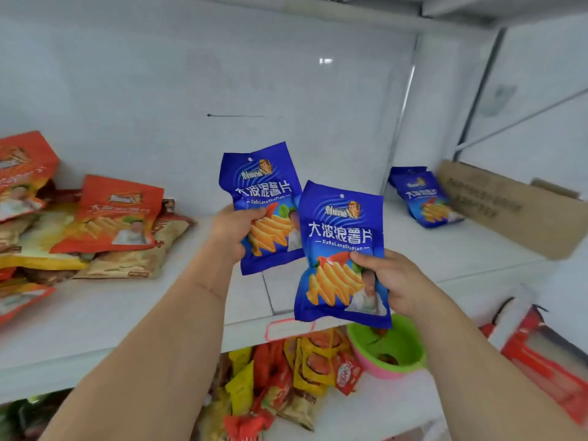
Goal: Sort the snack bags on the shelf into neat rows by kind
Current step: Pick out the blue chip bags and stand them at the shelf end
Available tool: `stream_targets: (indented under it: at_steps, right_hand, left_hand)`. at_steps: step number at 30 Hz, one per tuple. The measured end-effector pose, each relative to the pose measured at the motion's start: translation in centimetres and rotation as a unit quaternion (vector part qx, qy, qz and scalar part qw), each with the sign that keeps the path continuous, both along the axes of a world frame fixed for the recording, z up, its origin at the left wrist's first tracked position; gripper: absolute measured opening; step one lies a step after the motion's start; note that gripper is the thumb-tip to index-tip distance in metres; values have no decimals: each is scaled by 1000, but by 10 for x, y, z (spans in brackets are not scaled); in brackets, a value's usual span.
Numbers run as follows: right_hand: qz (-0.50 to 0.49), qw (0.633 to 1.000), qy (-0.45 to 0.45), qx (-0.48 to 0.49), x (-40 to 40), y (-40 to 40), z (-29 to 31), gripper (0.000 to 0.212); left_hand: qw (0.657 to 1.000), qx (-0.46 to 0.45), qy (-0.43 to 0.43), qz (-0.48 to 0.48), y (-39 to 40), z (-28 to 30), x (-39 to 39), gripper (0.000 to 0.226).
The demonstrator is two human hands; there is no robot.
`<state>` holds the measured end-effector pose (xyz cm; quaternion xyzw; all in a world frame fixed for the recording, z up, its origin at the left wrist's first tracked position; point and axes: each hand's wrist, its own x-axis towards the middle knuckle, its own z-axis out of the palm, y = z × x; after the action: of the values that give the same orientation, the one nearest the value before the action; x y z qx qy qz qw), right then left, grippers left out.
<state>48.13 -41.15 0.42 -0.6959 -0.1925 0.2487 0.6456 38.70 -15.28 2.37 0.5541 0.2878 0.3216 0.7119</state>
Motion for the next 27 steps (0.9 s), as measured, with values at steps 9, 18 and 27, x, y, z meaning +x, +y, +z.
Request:
stream_targets:
  at_steps: [9,18,27]
  right_hand:
    - [-89,996,-9,6,95,-113,-12,23]
    - [-162,986,-2,-25,213,-178,-25,31]
    - [-193,981,11,-35,322,-214,-28,33]
  left_hand:
    - [998,-14,1,-69,-118,-10,135,19]
    - [991,-55,-2,-123,-172,-20,285,13]
    - [984,-80,19,-157,-203,-31,414,11]
